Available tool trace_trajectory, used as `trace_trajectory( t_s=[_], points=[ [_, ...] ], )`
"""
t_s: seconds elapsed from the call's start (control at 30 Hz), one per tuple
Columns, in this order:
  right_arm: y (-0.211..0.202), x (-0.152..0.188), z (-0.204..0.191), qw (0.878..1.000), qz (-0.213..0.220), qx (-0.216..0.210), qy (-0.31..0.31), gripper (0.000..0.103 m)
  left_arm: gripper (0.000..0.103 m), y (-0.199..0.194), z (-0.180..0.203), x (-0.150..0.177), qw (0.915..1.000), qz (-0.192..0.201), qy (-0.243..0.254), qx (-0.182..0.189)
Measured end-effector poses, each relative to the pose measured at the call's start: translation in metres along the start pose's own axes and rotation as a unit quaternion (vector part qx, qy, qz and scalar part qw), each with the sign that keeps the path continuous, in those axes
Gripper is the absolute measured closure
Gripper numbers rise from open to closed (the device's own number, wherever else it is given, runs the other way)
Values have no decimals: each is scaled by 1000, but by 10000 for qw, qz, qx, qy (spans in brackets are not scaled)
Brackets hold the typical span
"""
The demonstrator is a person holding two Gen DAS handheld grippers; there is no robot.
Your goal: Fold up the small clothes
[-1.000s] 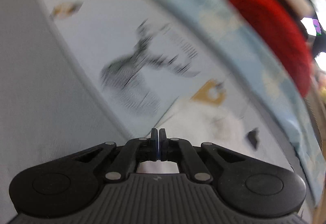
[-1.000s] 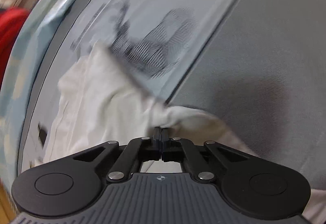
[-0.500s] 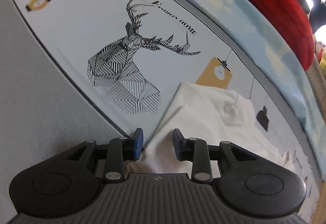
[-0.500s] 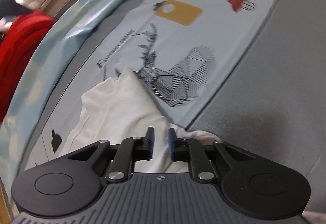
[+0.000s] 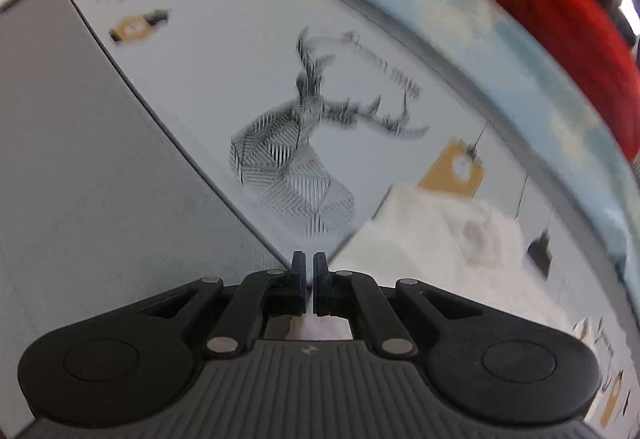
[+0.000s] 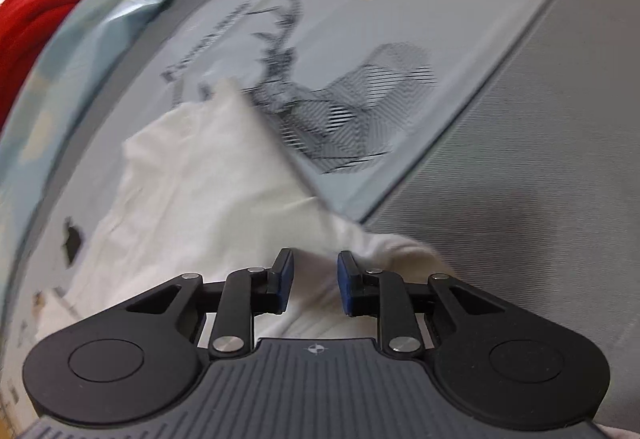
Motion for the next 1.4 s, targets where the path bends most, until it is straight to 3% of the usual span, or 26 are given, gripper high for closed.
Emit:
trace_trajectory(
  t_s=[0.07,0.13,0.23,0.3,0.33,0.43,0.5,0.6,0.7,0.8,0.87,0.93,1.03,1.17,1.23,1.3,1.37,1.4],
  points=[
    [0,0,4,10000,16,45,56,87,93,-21,17,-13,9977,491,410,207],
    [-3,-1,5,9999,94,97,41,87,88,-27,36,-12,9937,525,690,706],
    [-4,-1,5,9997,156,168,-68,87,88,2,42,20,9911,-433,597,1112],
    [-3,-1,7,9997,144,184,-97,87,90,32,34,50,9862,-1249,559,927],
    [-2,-2,8,9997,143,187,-90,87,92,38,31,59,9849,-1393,548,874],
    [-2,-4,9,10000,69,64,-22,87,91,13,35,57,9897,-1013,770,663],
    [-15,-5,10,9998,100,-111,96,83,82,-20,45,50,9898,-501,1116,731],
    [-54,-8,0,9968,632,-397,-273,81,71,-76,57,41,9783,512,1847,790],
    [-102,-2,-15,9868,1151,-647,-940,81,71,-117,53,44,9672,935,2271,648],
    [-156,15,-24,9723,1256,-1258,-1519,81,70,-154,36,56,9662,980,2223,858],
    [-195,26,-20,9573,1426,-1619,-1924,75,64,-181,21,70,9610,1083,2328,1033],
    [-227,36,-7,9442,1579,-1809,-2255,67,60,-203,4,91,9545,1195,2541,1006],
    [-250,55,27,9333,1630,-1891,-2581,66,59,-216,-21,131,9470,1180,2819,986],
    [-243,81,92,9349,1630,-1585,-2724,66,60,-198,-59,198,9463,940,2949,935],
    [-224,96,126,9418,1497,-1303,-2712,66,60,-180,-74,230,9459,561,3059,922],
    [-211,105,151,9537,1258,-1041,-2526,66,60,-166,-83,246,9465,241,3060,998],
    [-204,109,164,9540,1271,-1088,-2486,67,60,-158,-89,248,9421,274,3214,912],
    [-197,111,173,9521,1302,-918,-2609,67,60,-154,-95,246,9424,305,3216,869]
  ],
)
Point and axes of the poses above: each gripper's, at about its wrist camera, not at the fingertips, and y roughly the way its jaws point, z to its right, x to its underside, the point moved 10 cm from there along y, roughly the way its jaws point, and after that the axes turned 8 degrees about y, right-handed, at the moved point
